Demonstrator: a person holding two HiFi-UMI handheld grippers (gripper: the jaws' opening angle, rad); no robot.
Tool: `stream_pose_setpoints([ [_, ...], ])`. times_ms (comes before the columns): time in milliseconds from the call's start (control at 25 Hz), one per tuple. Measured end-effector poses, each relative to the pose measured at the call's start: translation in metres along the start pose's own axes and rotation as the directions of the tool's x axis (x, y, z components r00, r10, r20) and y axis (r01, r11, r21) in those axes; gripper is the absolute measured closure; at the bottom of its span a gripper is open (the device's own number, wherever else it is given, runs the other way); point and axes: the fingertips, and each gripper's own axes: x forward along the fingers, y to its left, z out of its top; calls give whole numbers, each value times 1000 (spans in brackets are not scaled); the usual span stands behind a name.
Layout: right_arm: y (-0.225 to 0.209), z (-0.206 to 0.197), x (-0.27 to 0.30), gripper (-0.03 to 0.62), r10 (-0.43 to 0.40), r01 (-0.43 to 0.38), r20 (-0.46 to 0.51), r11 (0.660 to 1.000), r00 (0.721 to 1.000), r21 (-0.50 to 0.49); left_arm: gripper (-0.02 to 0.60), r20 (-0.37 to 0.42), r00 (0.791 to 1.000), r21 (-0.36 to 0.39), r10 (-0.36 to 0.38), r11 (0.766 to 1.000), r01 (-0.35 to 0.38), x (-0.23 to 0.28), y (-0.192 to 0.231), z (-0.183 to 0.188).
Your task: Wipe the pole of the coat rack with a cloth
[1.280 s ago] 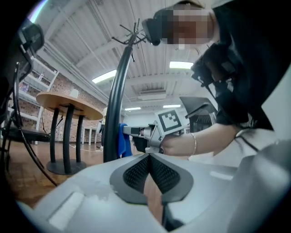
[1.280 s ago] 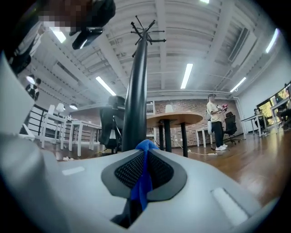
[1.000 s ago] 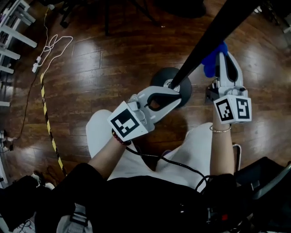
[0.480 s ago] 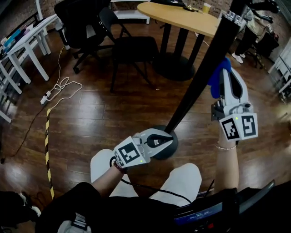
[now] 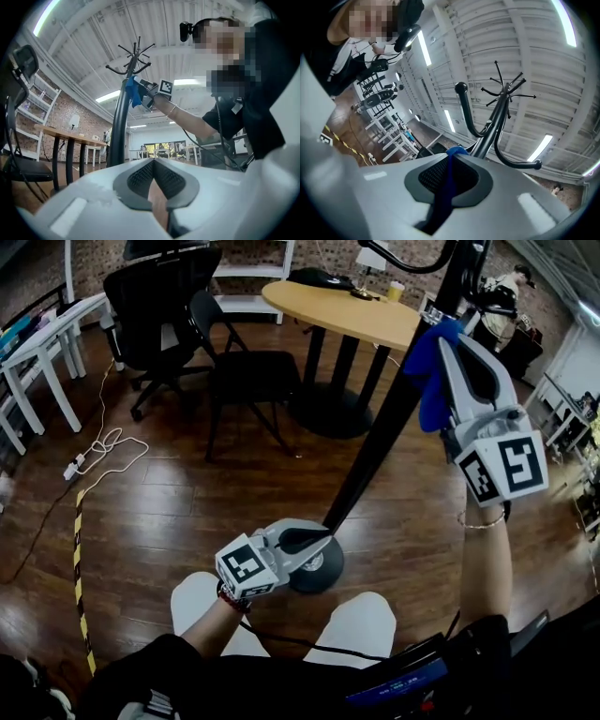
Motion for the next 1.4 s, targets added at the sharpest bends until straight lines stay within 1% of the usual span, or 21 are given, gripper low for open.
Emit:
stream_pose_setpoints([
  [120, 17, 1, 1, 576, -8, 6, -23, 996, 1000, -93, 588, -4, 1000, -48, 17, 999, -17, 2, -3, -9],
  [200, 32, -1, 2, 576, -18, 13, -24, 986, 1000, -163, 588, -21, 1000, -57, 19, 998, -20, 7, -2, -21],
  [320, 48, -26, 0, 576, -28, 15, -54, 974, 998, -227, 588, -21, 999, -65, 27, 997, -29, 18, 13, -42],
  [400, 61, -49, -5, 576, -29, 10, -78, 972, 997, -233, 588, -2, 999, -67, 53, 996, -53, 22, 23, -57],
  [520, 96, -87, -21, 576, -13, -19, -155, 979, 988, -201, 588, 40, 993, -67, 110, 992, -107, 12, 24, -73],
  [640, 130, -125, -37, 576, 1, -36, -203, 985, 979, -170, 588, 70, 987, -51, 142, 989, -139, 1, 29, -82],
  [720, 149, -151, -49, 576, -6, -33, -234, 986, 972, -164, 588, 62, 986, -43, 156, 987, -154, -2, 34, -91],
  [800, 169, -179, -62, 576, -3, -45, -297, 987, 955, -155, 588, 43, 985, -46, 168, 985, -166, -4, 39, -102],
  [880, 191, -207, -78, 576, 27, -65, -358, 993, 933, -94, 588, 22, 984, -55, 176, 983, -175, -7, 40, -113],
  [920, 203, -221, -86, 576, 43, -63, -370, 997, 928, -42, 588, 6, 984, -53, 179, 982, -179, -8, 39, -120],
  [1000, 228, -252, -105, 576, 58, -41, -372, 998, 927, 54, 588, -27, 982, -35, 187, 982, -188, -12, 36, -137],
  [1080, 259, -289, -125, 576, 57, -21, -389, 995, 920, 96, 588, -46, 981, -20, 187, 982, -188, -15, 33, -155],
  [1160, 291, -322, -142, 576, 59, -7, -407, 992, 911, 128, 588, -55, 984, 4, 169, 986, -169, -18, 29, -167],
  [1280, 330, -365, -159, 576, 81, 25, -440, 973, 894, 228, 588, -25, 990, 44, 141, 989, -140, -25, 26, -165],
  [1360, 353, -394, -174, 576, 94, 64, -490, 953, 867, 296, 588, 9, 988, 46, 154, 987, -154, -32, 31, -156],
  [1400, 364, -410, -183, 576, 101, 88, -523, 942, 846, 324, 588, 20, 984, 45, 175, 983, -176, -35, 36, -152],
])
